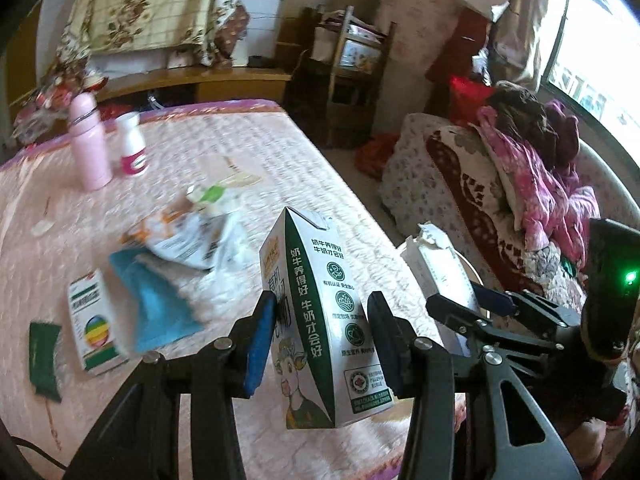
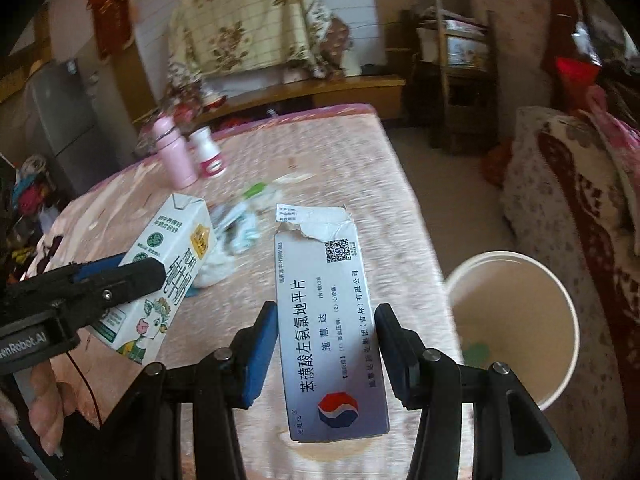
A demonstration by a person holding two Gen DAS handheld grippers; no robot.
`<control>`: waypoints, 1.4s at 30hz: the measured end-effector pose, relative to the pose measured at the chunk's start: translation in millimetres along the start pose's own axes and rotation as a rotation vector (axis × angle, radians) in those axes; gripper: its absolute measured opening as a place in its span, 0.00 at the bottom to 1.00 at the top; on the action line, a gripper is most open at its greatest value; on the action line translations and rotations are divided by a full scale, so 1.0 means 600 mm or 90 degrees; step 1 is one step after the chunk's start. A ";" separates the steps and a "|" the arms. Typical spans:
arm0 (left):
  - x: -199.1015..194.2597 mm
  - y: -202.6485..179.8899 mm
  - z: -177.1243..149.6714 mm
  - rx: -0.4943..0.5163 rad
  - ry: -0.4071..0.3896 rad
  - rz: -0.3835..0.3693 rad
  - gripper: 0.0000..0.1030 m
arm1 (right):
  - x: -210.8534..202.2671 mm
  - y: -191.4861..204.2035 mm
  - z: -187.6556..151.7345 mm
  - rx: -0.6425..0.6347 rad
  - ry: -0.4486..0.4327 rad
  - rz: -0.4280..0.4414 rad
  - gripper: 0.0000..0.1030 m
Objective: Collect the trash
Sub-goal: 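Carry both boxes over the cream bucket and open both tools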
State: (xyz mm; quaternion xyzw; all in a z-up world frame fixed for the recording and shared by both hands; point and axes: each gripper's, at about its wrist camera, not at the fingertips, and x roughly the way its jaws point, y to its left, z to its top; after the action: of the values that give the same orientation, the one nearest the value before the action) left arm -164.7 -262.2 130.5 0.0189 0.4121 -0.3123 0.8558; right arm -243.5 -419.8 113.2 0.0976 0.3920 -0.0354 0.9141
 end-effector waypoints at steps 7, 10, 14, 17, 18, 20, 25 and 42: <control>0.045 -0.060 0.023 0.041 0.001 0.001 0.47 | -0.018 -0.078 0.008 0.058 -0.022 -0.039 0.51; 0.067 -0.085 0.031 0.057 0.008 -0.004 0.47 | -0.024 -0.114 0.011 0.083 -0.029 -0.059 0.51; 0.096 -0.119 0.036 0.076 0.015 -0.021 0.47 | -0.023 -0.160 0.011 0.117 -0.027 -0.078 0.51; 0.124 -0.140 0.038 0.077 0.031 -0.045 0.47 | -0.018 -0.196 0.006 0.140 -0.021 -0.094 0.51; 0.135 -0.147 0.038 0.076 0.039 -0.051 0.47 | -0.015 -0.207 0.003 0.146 -0.018 -0.099 0.51; 0.154 -0.162 0.038 0.077 0.050 -0.066 0.47 | -0.008 -0.228 -0.003 0.158 -0.008 -0.113 0.51; 0.194 -0.197 0.040 0.088 0.070 -0.091 0.47 | 0.012 -0.280 -0.023 0.194 0.019 -0.132 0.51; 0.246 -0.217 0.046 0.059 0.102 -0.137 0.50 | 0.035 -0.354 -0.045 0.285 0.031 -0.156 0.63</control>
State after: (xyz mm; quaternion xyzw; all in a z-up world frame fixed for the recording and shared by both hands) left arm -148.4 -451.4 72.2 0.0388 0.4637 -0.4184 0.7800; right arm -278.0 -621.9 47.8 0.2501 0.4054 -0.2294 0.8488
